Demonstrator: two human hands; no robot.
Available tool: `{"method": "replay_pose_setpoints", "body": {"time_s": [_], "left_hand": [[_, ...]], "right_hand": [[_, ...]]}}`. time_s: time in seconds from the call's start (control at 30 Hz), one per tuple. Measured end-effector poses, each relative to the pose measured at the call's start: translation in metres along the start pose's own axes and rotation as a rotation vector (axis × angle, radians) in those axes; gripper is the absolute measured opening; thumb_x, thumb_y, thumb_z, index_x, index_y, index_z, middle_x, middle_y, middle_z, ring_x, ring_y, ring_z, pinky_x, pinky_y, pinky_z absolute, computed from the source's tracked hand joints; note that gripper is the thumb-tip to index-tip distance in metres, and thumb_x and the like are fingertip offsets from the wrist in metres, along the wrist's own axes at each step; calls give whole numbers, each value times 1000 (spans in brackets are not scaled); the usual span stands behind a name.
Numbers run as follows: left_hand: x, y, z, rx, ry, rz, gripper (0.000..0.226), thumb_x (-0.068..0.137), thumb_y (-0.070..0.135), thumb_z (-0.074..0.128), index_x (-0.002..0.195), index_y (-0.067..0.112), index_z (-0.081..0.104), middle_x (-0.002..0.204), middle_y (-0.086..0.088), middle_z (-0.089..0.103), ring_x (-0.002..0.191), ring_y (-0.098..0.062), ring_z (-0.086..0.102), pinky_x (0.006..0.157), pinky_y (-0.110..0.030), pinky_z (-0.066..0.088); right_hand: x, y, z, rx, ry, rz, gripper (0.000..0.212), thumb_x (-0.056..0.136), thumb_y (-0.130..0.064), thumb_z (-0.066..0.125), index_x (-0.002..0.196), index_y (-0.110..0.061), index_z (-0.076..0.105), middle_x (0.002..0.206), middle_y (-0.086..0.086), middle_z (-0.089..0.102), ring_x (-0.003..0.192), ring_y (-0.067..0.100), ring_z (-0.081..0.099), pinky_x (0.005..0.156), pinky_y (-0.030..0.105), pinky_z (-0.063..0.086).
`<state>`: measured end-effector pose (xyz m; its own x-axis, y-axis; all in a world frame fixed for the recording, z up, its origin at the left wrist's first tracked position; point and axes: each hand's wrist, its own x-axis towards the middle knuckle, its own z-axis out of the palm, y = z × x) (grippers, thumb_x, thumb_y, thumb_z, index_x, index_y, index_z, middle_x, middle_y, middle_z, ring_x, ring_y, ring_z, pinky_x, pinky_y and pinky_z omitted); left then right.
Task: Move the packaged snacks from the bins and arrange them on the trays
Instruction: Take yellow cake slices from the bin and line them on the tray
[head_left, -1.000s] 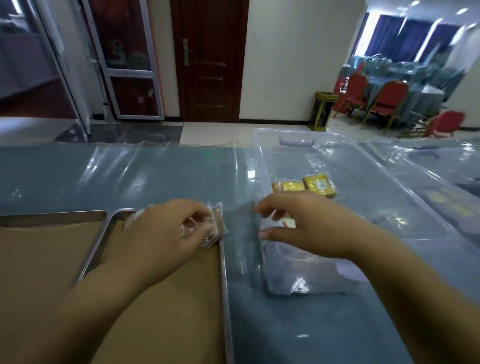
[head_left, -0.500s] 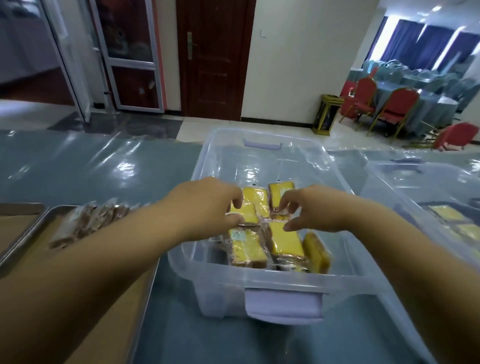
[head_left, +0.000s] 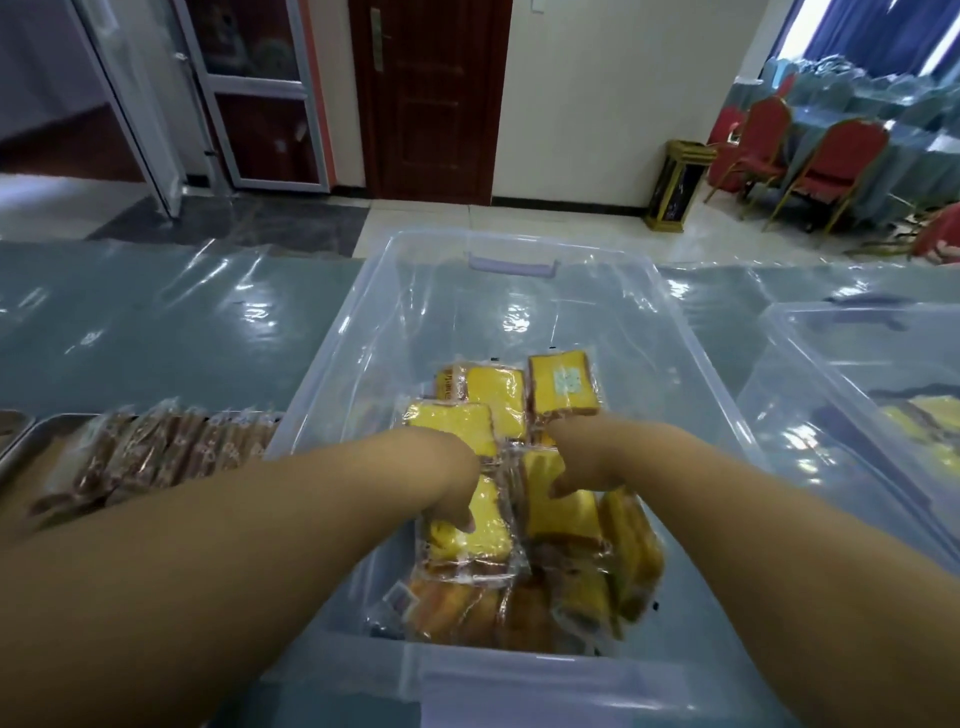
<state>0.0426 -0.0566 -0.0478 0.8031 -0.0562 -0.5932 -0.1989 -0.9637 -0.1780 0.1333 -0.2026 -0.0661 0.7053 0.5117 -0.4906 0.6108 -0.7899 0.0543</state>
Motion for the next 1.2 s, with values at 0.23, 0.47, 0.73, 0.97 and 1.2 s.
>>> {"method": "replay_pose_setpoints", "body": {"time_s": [0.23, 0.47, 0.73, 0.97, 1.2], "left_hand": [[10, 2, 19, -83, -77, -18, 52, 93, 45, 49, 124, 4, 51, 132, -15, 43, 115, -29, 45, 91, -38, 41], [14, 5, 15, -344, -74, -169, 98, 73, 39, 76, 144, 6, 18, 146, -22, 19, 122, -42, 41, 97, -40, 46], [17, -1, 14, -562, -181, -142, 60, 64, 43, 83, 108, 9, 59, 97, -5, 57, 82, -20, 60, 63, -25, 51], [23, -14, -1, -380, -19, -73, 23, 87, 29, 64, 82, 6, 64, 69, -3, 52, 60, -18, 50, 50, -25, 38], [40, -56, -49, -239, 262, -179, 26, 83, 2, 51, 109, 6, 58, 97, -10, 57, 78, -23, 51, 61, -28, 39]], "right_hand": [[16, -7, 23, -2, -31, 37, 82, 83, -39, 67, 145, -8, 24, 149, 17, 32, 135, 36, 32, 108, 46, 34], [17, -4, 20, -77, -104, 93, 73, 72, -57, 69, 125, -11, 50, 137, 16, 44, 128, 39, 34, 105, 57, 31], [1, -4, -9, 139, 67, 152, 50, 77, -31, 74, 117, -14, 49, 99, 4, 54, 88, 24, 54, 70, 33, 48], [-9, 7, -25, 178, 222, 261, 29, 85, -17, 65, 107, -14, 47, 85, 2, 52, 73, 21, 52, 58, 30, 41], [-10, 10, -27, 232, 262, 283, 31, 87, -15, 62, 113, -15, 46, 89, 4, 52, 80, 23, 53, 67, 33, 44]]}}
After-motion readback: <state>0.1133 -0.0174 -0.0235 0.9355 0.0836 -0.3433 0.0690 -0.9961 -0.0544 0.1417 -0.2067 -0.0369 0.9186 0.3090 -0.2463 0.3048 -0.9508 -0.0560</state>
